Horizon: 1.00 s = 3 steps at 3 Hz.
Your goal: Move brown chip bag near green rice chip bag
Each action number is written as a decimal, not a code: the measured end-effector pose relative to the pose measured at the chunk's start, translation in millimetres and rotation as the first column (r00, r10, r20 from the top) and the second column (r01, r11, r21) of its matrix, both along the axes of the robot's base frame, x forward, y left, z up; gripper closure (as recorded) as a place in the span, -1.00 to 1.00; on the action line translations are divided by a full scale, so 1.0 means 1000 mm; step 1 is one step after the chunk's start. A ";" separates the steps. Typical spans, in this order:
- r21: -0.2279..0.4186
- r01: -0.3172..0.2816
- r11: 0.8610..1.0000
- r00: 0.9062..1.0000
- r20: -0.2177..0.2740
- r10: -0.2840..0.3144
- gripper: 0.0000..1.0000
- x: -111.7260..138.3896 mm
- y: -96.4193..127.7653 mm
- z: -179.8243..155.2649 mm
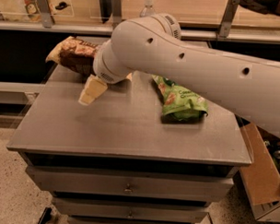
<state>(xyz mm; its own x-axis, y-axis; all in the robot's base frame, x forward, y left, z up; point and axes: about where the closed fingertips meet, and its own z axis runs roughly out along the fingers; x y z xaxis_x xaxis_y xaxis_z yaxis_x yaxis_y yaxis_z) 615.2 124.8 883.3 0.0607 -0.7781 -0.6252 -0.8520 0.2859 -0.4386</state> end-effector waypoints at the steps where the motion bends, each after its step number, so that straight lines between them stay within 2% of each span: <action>1: -0.016 0.002 1.000 1.000 0.023 -0.002 -1.00 0.018 0.004 0.001; 3: -0.066 0.020 0.998 1.000 0.012 -0.019 -1.00 0.061 0.002 -0.023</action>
Offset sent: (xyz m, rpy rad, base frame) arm 0.0761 0.0009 -0.0169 -0.0700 -0.0216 -0.0263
